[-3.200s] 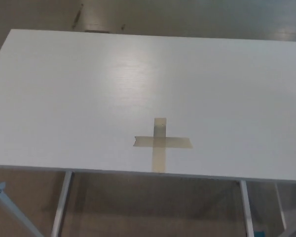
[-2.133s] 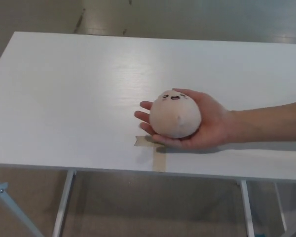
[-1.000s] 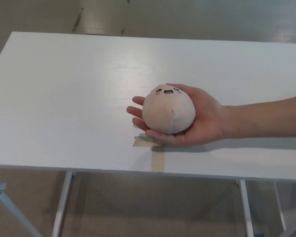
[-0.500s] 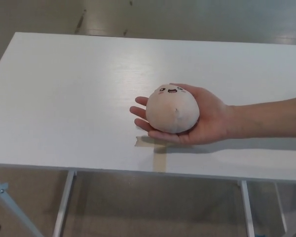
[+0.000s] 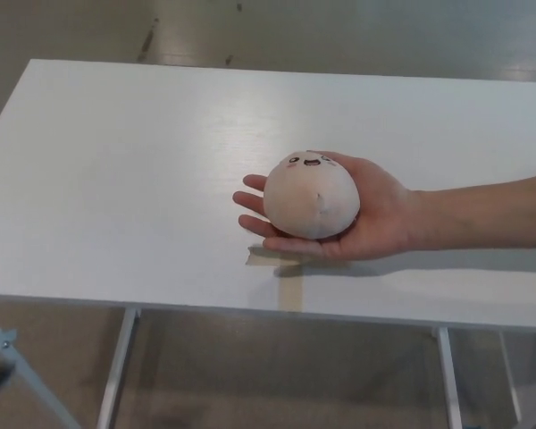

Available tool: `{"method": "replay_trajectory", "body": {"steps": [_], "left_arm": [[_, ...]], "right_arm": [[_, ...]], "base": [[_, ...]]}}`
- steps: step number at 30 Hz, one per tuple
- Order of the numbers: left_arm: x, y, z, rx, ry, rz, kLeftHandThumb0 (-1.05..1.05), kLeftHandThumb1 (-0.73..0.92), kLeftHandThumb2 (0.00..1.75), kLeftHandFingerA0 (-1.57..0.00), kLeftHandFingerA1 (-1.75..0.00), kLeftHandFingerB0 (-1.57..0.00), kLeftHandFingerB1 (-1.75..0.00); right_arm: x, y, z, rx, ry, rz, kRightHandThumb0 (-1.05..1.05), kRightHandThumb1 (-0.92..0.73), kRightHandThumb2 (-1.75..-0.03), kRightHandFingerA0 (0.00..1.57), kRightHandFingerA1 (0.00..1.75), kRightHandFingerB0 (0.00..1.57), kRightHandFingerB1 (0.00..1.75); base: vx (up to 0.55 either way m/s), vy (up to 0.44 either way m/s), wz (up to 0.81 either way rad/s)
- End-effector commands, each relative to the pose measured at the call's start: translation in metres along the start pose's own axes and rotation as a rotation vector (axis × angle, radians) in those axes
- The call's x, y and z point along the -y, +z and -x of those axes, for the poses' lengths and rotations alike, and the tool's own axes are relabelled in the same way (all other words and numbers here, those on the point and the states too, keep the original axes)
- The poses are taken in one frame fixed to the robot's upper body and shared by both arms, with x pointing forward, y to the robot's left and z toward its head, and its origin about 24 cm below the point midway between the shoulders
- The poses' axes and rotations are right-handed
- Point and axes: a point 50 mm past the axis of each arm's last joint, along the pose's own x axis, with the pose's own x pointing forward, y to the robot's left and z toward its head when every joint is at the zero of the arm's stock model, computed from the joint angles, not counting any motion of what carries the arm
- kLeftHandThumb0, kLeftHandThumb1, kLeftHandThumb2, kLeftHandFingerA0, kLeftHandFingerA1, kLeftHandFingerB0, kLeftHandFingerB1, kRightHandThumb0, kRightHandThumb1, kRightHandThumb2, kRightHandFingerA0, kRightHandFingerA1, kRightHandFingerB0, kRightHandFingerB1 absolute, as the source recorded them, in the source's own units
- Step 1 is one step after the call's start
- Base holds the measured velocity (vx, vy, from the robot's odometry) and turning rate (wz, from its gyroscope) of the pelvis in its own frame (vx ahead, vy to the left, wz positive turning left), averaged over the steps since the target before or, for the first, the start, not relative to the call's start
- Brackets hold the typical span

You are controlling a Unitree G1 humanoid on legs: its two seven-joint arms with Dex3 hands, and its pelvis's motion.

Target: Use the left hand to take the pink dumpling toy on a person's hand and put it on the desk.

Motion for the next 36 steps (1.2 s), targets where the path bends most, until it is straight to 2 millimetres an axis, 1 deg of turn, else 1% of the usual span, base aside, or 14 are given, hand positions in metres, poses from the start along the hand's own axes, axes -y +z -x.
{"method": "replay_trajectory", "body": {"steps": [1,2,6,10,11,14,15,16,18,19,21,29,31,36], "left_arm": [[0.010,0.128,-0.096,0.509,-0.209,-0.002,-0.54,0.40,0.69,-0.42,-0.46,-0.33,-0.41],[0.019,0.130,-0.109,0.510,-0.238,-0.014,-0.55,0.40,0.69,-0.41,-0.46,-0.32,-0.41],[0.036,0.130,-0.127,0.500,-0.276,-0.045,-0.55,0.40,0.69,-0.38,-0.45,-0.30,-0.40],[0.071,0.126,-0.155,0.465,-0.347,-0.077,-0.56,0.40,0.69,-0.35,-0.44,-0.29,-0.40],[0.078,0.125,-0.161,0.453,-0.368,-0.087,-0.49,0.39,0.65,-0.38,-0.43,-0.33,-0.39],[0.091,0.123,-0.171,0.431,-0.399,-0.115,-0.57,0.41,0.69,-0.33,-0.44,-0.27,-0.39],[0.105,0.119,-0.180,0.399,-0.435,-0.151,-0.57,0.41,0.69,-0.33,-0.44,-0.27,-0.39],[0.110,0.117,-0.183,0.384,-0.449,-0.162,-0.57,0.41,0.69,-0.33,-0.44,-0.26,-0.39],[0.113,0.115,-0.184,0.376,-0.457,-0.167,-0.57,0.41,0.69,-0.33,-0.44,-0.26,-0.39],[0.128,0.106,-0.188,0.326,-0.488,-0.204,-0.58,0.41,0.69,-0.34,-0.44,-0.25,-0.39],[0.139,0.096,-0.193,0.279,-0.508,-0.245,-0.58,0.41,0.69,-0.34,-0.44,-0.25,-0.38],[0.161,0.076,-0.214,0.152,-0.552,-0.330,-0.58,0.40,0.69,-0.30,-0.43,-0.22,-0.38],[0.163,0.075,-0.225,0.126,-0.553,-0.367,-0.58,0.40,0.69,-0.27,-0.42,-0.22,-0.37],[0.178,0.066,-0.228,0.052,-0.610,-0.414,-0.59,0.40,0.69,-0.24,-0.41,-0.18,-0.36]], "right_arm": [[0.003,0.003,-0.001,0.007,0.010,-0.029,-0.29,-0.63,-0.57,0.77,0.52,0.60,0.45],[0.003,0.005,-0.001,0.008,0.011,-0.030,-0.29,-0.63,-0.57,0.77,0.52,0.60,0.45],[0.003,0.008,-0.001,0.011,0.010,-0.029,-0.29,-0.63,-0.58,0.76,0.52,0.58,0.44],[0.004,0.014,-0.002,0.016,0.004,-0.035,-0.27,-0.64,-0.59,0.74,0.51,0.57,0.44],[0.003,0.015,-0.002,0.018,0.008,-0.028,-0.27,-0.64,-0.59,0.74,0.51,0.57,0.44],[0.001,0.017,-0.002,0.024,0.012,-0.022,-0.28,-0.64,-0.58,0.74,0.50,0.58,0.44],[0.001,0.019,-0.002,0.027,0.013,-0.017,-0.28,-0.64,-0.58,0.74,0.50,0.58,0.44],[0.001,0.020,-0.002,0.028,0.014,-0.016,-0.28,-0.64,-0.58,0.74,0.50,0.58,0.44],[0.001,0.020,-0.002,0.027,0.014,-0.016,-0.28,-0.64,-0.58,0.74,0.50,0.58,0.44],[0.001,0.017,-0.002,0.022,0.016,-0.016,-0.27,-0.64,-0.58,0.73,0.50,0.59,0.45],[-0.002,0.018,-0.002,0.023,0.021,-0.024,-0.26,-0.64,-0.58,0.73,0.50,0.59,0.45],[-0.006,0.024,-0.002,0.032,0.026,-0.026,-0.26,-0.63,-0.58,0.73,0.50,0.59,0.45],[-0.009,0.034,-0.002,0.050,0.027,-0.017,-0.27,-0.63,-0.58,0.73,0.50,0.59,0.45],[-0.001,0.026,-0.002,0.031,0.011,-0.015,-0.28,-0.64,-0.58,0.74,0.50,0.59,0.45]], "base": [[0.00,0.000,0.00],[0.00,0.000,0.00],[0.00,0.000,0.00],[0.00,0.000,0.00],[0.00,0.000,0.00],[0.00,0.000,0.00],[0.00,0.000,0.00],[0.00,0.000,0.00],[0.00,0.000,0.00],[0.00,0.000,0.00],[0.00,0.000,0.00],[0.00,0.000,0.00],[0.00,0.000,0.00],[0.00,0.000,0.00]]}}
